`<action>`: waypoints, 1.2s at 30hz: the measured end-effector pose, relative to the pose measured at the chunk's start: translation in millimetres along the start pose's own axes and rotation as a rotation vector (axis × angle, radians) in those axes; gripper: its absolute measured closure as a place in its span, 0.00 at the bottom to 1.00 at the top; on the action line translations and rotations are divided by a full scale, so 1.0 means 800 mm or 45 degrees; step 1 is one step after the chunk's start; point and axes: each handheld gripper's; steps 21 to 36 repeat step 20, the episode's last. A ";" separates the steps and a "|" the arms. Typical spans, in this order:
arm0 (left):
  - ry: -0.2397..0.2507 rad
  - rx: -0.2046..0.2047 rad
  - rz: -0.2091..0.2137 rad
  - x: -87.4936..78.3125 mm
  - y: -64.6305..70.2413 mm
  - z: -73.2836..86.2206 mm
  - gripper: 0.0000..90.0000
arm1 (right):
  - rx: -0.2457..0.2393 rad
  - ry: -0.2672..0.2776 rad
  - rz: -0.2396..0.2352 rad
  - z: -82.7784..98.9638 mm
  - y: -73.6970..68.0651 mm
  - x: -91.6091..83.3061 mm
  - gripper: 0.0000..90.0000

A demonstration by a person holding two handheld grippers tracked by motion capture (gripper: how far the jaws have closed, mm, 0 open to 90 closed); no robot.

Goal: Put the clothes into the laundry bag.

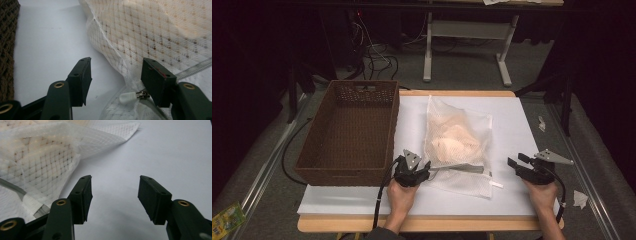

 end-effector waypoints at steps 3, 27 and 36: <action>-0.006 -0.005 -0.011 0.003 -0.001 0.002 0.45 | 0.019 0.010 0.000 0.002 0.000 -0.001 0.51; 0.009 -0.084 0.023 -0.001 -0.009 0.004 0.46 | 0.003 0.038 0.043 0.004 -0.003 -0.003 0.49; 0.009 -0.084 0.023 -0.001 -0.009 0.004 0.46 | 0.003 0.038 0.043 0.004 -0.003 -0.003 0.49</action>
Point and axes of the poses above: each handheld gripper's, and its own axes: x roughly forward along the jaws, z roughly out of its underside, y roughly to its right, and after that the axes turned 11 degrees about -x, right-handed
